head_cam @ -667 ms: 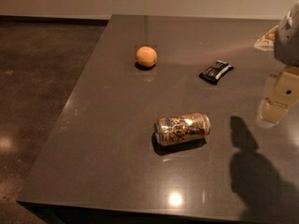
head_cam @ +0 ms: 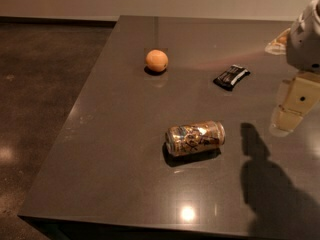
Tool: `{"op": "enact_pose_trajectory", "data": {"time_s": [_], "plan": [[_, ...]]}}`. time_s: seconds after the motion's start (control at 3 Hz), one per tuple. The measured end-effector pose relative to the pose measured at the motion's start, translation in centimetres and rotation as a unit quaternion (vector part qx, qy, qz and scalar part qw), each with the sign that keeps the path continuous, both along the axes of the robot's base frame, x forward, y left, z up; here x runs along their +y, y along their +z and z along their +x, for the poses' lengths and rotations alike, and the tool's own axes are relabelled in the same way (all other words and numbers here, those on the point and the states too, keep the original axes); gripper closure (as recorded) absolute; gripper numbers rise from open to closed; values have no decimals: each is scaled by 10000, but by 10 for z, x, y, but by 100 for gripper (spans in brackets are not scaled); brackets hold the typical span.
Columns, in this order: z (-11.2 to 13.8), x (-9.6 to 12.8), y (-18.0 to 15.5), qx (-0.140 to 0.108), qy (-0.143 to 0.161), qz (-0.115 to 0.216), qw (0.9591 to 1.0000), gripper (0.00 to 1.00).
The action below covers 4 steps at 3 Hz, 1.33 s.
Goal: Place orange can upright
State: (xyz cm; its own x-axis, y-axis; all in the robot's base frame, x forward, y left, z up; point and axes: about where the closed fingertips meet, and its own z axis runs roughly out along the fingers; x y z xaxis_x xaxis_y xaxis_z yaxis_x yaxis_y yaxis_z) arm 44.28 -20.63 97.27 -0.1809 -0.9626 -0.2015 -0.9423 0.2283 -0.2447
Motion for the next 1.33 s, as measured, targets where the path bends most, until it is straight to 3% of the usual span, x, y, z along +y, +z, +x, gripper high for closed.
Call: {"op": "enact_pose_trajectory", "data": {"time_s": [0.33,0.67,1.33], "plan": [[7,20,-16,125,523,-28,9986,0],[9,34,-36,246,1108,-104,9935,0],[6,49,-83,530,1953,-308,9788,0]]}}
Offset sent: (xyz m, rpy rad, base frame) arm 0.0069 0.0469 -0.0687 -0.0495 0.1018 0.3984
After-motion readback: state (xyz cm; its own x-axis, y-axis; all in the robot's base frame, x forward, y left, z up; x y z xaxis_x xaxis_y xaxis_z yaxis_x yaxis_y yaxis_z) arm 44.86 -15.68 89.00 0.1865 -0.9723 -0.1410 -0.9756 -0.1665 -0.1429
